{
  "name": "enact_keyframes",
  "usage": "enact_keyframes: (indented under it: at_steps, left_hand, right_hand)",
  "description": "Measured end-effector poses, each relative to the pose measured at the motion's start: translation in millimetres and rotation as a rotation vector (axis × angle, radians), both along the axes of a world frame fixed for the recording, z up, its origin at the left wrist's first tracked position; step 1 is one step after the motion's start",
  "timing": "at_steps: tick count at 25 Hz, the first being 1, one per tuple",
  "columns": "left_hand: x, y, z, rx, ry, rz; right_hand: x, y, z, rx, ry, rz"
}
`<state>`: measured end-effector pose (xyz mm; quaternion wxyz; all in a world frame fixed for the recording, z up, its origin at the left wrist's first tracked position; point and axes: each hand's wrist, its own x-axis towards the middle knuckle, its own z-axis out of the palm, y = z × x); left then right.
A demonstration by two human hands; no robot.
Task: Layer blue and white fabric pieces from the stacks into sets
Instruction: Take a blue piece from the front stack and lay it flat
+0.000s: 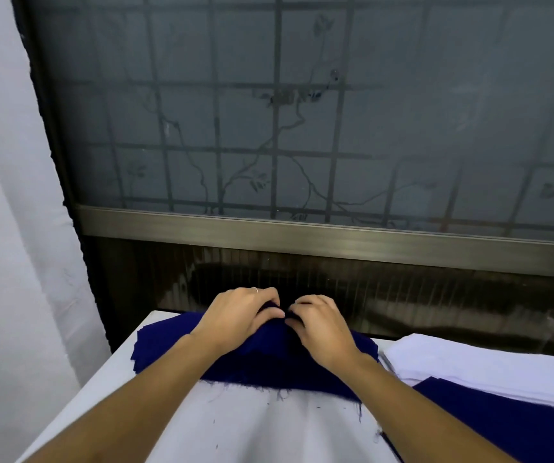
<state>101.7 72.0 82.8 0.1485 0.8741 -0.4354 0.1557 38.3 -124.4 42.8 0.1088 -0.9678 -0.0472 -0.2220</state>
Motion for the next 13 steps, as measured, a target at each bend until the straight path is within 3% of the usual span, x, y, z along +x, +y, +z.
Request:
enact_keyframes:
  at_steps: [3, 7, 13]
  left_hand:
    - [-2, 22, 20, 0.085, 0.067, 0.063]
    - [-10, 45, 40, -0.07, 0.221, 0.133]
    - [-36, 63, 52, 0.158, 0.297, 0.137]
  right_hand:
    - [-19, -25, 11, 0.014, -0.024, -0.072]
    - [-52, -53, 21, -0.064, -0.026, -0.123]
    - [-107, -81, 41, -0.245, 0.027, -0.19]
